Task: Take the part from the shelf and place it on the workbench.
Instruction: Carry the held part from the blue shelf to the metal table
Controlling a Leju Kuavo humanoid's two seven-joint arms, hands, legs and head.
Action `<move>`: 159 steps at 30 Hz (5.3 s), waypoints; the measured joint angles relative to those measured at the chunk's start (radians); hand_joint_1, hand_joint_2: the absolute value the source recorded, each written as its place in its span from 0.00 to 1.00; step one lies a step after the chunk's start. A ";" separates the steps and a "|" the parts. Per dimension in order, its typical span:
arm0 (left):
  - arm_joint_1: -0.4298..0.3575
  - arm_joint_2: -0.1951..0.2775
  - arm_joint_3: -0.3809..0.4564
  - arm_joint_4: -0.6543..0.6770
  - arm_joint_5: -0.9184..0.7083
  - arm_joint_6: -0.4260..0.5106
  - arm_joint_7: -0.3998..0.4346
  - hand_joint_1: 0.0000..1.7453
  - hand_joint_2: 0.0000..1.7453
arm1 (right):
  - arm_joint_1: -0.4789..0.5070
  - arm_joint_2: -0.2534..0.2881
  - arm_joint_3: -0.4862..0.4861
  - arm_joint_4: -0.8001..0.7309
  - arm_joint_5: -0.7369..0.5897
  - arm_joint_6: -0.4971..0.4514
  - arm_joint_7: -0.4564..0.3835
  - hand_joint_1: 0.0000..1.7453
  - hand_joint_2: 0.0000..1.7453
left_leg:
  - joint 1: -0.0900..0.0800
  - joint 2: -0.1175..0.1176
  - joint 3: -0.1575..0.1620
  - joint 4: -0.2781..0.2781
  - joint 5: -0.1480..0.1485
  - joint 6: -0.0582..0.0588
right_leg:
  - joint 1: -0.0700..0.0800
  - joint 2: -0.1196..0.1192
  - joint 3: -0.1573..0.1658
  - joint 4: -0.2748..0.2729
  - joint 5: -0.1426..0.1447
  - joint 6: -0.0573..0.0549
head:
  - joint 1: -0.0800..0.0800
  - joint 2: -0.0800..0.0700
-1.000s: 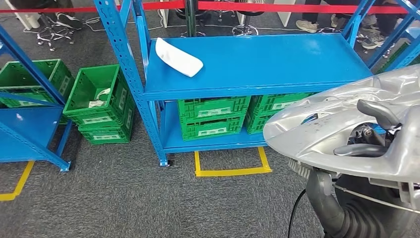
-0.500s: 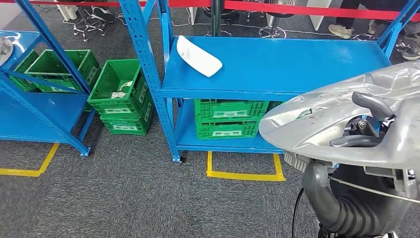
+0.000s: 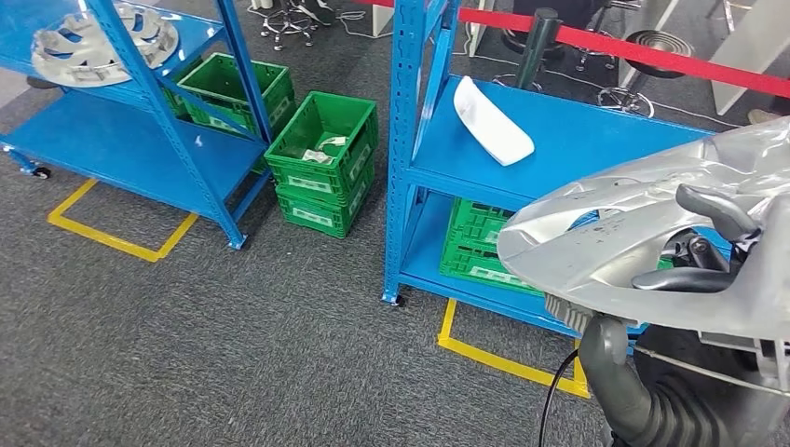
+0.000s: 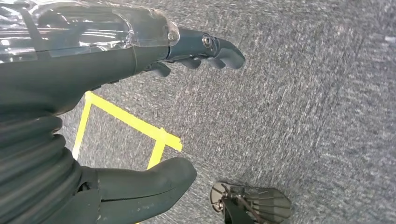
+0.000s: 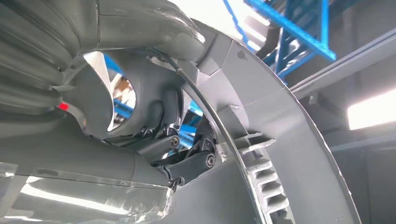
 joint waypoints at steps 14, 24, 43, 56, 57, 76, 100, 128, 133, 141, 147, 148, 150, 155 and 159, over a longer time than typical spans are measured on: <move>0.001 0.001 0.000 0.000 0.000 0.000 0.003 0.00 1.00 | -0.001 0.001 0.000 0.000 0.000 -0.002 0.000 1.00 1.00 | 0.019 0.104 -0.111 0.202 -0.072 -0.060 | -0.003 -0.077 0.065 -0.134 0.027 -0.033 | -0.033 0.000; -0.004 0.002 0.000 0.000 0.000 0.000 0.003 0.00 1.00 | -0.001 0.000 0.000 0.000 0.001 -0.001 0.000 1.00 1.00 | 0.009 0.106 -0.012 0.004 -0.002 -0.010 | -0.003 -0.054 0.033 -0.004 -0.080 0.012 | -0.022 0.000; 0.001 0.000 0.000 0.000 0.000 0.000 0.003 0.00 1.00 | -0.001 0.001 0.001 0.000 0.001 -0.002 0.000 1.00 1.00 | 0.015 0.092 -0.155 0.277 -0.113 -0.062 | -0.002 -0.067 0.068 -0.136 0.027 -0.040 | -0.025 0.000; -0.004 -0.001 0.000 0.000 0.000 0.000 0.003 0.00 1.00 | -0.001 0.000 0.000 0.000 0.000 -0.001 0.000 1.00 1.00 | 0.004 0.079 -0.022 0.009 0.006 -0.005 | -0.002 -0.039 -0.005 0.102 -0.134 0.008 | -0.009 0.000; -0.003 -0.001 0.000 0.000 0.000 0.000 0.003 0.00 1.00 | 0.000 0.000 0.000 0.000 0.000 -0.001 0.000 1.00 1.00 | 0.001 0.064 -0.022 0.009 0.007 -0.003 | -0.001 -0.033 -0.031 0.154 -0.148 0.005 | -0.003 0.000; 0.001 -0.005 0.000 0.000 0.000 0.000 0.002 0.00 1.00 | -0.009 0.002 0.002 0.000 0.001 0.000 0.001 1.00 1.00 | 0.023 0.129 -0.079 0.138 -0.040 -0.071 | 0.005 -0.093 0.082 -0.137 0.021 -0.038 | -0.027 0.000; 0.002 -0.008 0.000 0.000 0.000 0.002 0.000 0.00 1.00 | 0.000 0.000 -0.001 0.000 -0.003 -0.008 -0.014 1.00 1.00 | -0.005 0.064 -0.067 0.089 -0.041 -0.034 | 0.014 -0.007 0.074 -0.136 0.031 -0.052 | -0.001 0.000; 0.000 0.008 0.000 0.000 0.010 0.018 -0.035 0.00 1.00 | -0.020 0.002 0.006 0.003 -0.074 -0.014 -0.088 1.00 1.00 | -0.007 -0.019 -0.034 0.025 0.010 -0.023 | 0.023 0.023 0.060 -0.113 0.024 -0.054 | 0.017 0.000; -0.007 0.029 0.000 0.000 0.028 0.007 -0.028 0.00 1.00 | -0.050 0.016 0.017 0.010 -0.099 -0.022 -0.119 1.00 1.00 | 0.002 0.088 -0.135 0.236 -0.113 -0.052 | 0.017 -0.040 0.067 -0.137 0.038 -0.060 | -0.014 0.000; -0.004 0.033 0.002 0.000 0.032 0.000 0.040 0.00 1.00 | -0.071 0.030 0.033 0.031 -0.132 -0.027 -0.143 1.00 1.00 | 0.017 0.186 -0.024 0.035 -0.012 -0.064 | 0.009 -0.121 0.068 -0.107 0.011 -0.017 | -0.030 0.000; -0.008 0.033 0.004 0.000 0.034 0.000 0.050 0.00 1.00 | -0.072 0.032 0.047 0.041 -0.138 -0.019 -0.143 1.00 1.00 | 0.013 0.115 -0.029 0.031 -0.002 -0.025 | -0.003 -0.060 0.015 0.035 -0.087 0.000 | -0.006 0.000; -0.009 0.033 0.004 0.000 0.032 0.000 0.060 0.00 1.00 | -0.070 0.032 0.049 0.042 -0.138 -0.021 -0.143 1.00 1.00 | 0.011 0.102 -0.029 0.031 -0.001 -0.021 | -0.002 -0.045 -0.019 0.108 -0.118 -0.001 | 0.001 0.000; -0.009 0.034 0.004 0.000 0.028 0.000 0.076 0.00 1.00 | -0.065 0.033 0.052 0.046 -0.140 -0.024 -0.143 1.00 1.00 | 0.004 0.073 -0.030 0.031 0.001 -0.016 | 0.001 -0.032 -0.066 0.196 -0.136 -0.010 | 0.012 0.000; -0.009 0.035 0.004 0.000 0.020 0.000 0.086 0.00 1.00 | -0.063 0.034 0.054 0.049 -0.144 -0.032 -0.146 1.00 1.00 | -0.005 0.006 -0.031 0.030 0.008 -0.014 | 0.018 0.031 0.030 -0.053 0.012 -0.057 | 0.015 0.000; -0.007 0.039 0.004 0.000 0.008 0.000 0.064 0.00 1.00 | -0.062 0.035 0.054 0.050 -0.146 -0.040 -0.160 1.00 1.00 | 0.001 -0.021 -0.045 0.027 0.020 -0.037 | 0.022 0.021 0.052 -0.105 0.026 -0.062 | 0.019 0.000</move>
